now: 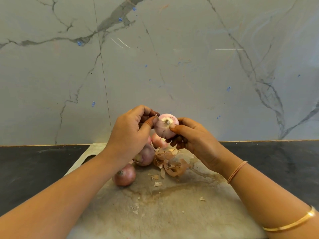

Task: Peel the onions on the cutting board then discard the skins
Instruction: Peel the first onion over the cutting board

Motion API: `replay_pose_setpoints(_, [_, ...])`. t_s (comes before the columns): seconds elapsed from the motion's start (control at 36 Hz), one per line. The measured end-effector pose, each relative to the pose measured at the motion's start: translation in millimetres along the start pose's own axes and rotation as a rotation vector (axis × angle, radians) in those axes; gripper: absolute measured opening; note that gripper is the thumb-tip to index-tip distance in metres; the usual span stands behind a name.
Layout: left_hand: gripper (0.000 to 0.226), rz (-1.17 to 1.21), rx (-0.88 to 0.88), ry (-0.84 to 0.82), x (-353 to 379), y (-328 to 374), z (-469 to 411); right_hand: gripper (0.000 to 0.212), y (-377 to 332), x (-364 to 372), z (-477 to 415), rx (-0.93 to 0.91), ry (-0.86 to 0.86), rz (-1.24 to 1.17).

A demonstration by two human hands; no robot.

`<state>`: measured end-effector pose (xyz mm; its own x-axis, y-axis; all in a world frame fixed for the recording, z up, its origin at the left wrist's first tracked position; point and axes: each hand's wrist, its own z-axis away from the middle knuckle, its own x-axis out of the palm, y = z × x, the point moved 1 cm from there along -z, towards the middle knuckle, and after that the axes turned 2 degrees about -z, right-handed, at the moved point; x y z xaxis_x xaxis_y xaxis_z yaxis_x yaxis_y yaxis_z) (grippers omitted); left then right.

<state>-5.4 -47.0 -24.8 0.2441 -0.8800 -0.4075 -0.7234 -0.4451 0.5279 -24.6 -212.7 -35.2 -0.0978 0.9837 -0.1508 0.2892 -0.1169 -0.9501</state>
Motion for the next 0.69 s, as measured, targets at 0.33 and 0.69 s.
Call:
replay_pose_setpoints(0.33, [0.014, -0.023, -0.046, -0.036, 3.1, -6.4, -0.3, 0.027, -3.0, -1.8, 1.6, 0.068, -0.018, -0.271])
replay_pose_setpoints(0.69, [0.022, 0.001, -0.151, -0.024, -2.6, -13.0, -2.9, 0.032, -3.3, -3.0, 4.0, 0.094, -0.007, -0.204])
